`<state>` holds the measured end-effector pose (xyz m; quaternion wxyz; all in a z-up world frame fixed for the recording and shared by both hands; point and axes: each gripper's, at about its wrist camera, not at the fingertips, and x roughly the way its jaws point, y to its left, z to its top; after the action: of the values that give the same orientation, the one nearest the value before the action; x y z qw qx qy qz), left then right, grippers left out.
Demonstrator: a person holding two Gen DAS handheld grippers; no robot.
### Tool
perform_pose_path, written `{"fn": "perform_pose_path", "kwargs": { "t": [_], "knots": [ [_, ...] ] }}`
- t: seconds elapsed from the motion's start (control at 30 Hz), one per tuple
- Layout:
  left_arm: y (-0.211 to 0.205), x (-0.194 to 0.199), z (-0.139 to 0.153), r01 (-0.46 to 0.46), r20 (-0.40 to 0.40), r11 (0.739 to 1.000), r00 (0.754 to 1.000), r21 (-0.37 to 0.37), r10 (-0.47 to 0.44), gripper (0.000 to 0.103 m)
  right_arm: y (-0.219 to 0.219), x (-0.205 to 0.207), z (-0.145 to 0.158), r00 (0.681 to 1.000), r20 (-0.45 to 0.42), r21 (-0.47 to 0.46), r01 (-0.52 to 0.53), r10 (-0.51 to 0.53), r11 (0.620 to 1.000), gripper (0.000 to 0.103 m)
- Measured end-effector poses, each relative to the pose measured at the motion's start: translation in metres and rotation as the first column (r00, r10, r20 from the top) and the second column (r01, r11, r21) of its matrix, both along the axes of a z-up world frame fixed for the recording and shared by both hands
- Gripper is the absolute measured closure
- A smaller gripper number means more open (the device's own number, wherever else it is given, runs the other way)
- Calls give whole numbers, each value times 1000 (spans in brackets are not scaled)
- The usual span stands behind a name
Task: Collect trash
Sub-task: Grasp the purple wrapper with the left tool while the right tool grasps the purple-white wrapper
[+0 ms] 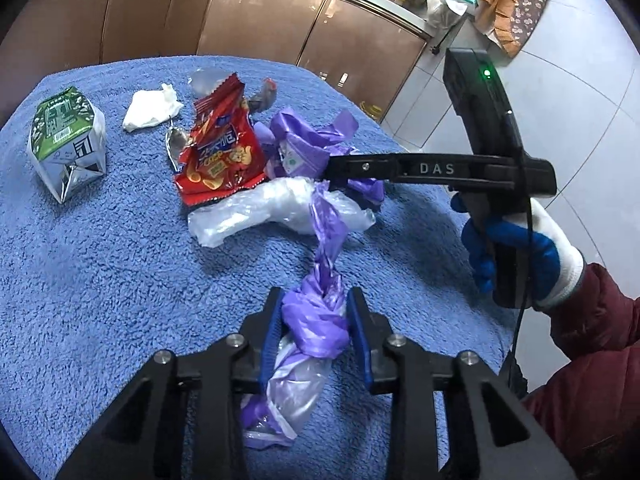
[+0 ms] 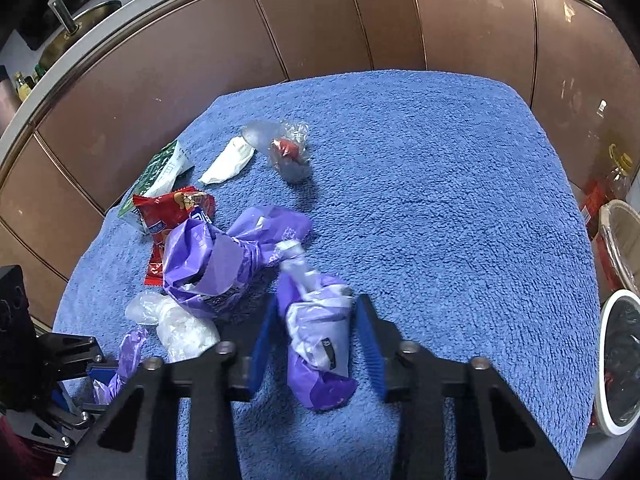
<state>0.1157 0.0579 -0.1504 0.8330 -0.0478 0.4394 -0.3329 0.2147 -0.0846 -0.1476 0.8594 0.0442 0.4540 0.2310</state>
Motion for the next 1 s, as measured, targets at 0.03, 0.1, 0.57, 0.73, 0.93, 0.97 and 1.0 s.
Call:
{"fn": "perform_pose_path", "kwargs": {
  "t": [0.03, 0.1, 0.57, 0.73, 0.93, 0.97, 1.0],
  "knots": [
    [0, -1, 0, -2, 3, 1000, 1000, 3, 2, 73, -1, 0, 0, 1000, 0, 3, 1, -1, 1000, 71],
    [1, 0, 2, -6, 6, 1000, 1000, 10, 6, 73, -4, -3, 2, 1000, 4, 10, 1, -1, 1000, 72],
    [11, -29, 48, -122, 87, 992, 989, 20, 120, 74, -40, -56, 49, 992, 120, 82, 34, -44, 996, 72],
    [8, -33, 71, -181, 130, 983, 976, 18, 177, 74, -57, -78, 64, 983, 165, 106, 63, -80, 992, 72],
    [-7, -26, 94, -216, 157, 976, 965, 22, 210, 74, -93, -99, 78, 961, 212, 144, 148, -177, 978, 72],
    [-13, -25, 97, -213, 159, 977, 965, 22, 207, 74, -102, -102, 79, 955, 218, 154, 170, -201, 973, 72],
    [-21, -21, 102, -205, 162, 978, 967, 24, 199, 74, -109, -104, 80, 950, 222, 159, 187, -219, 969, 72]
  ]
}}
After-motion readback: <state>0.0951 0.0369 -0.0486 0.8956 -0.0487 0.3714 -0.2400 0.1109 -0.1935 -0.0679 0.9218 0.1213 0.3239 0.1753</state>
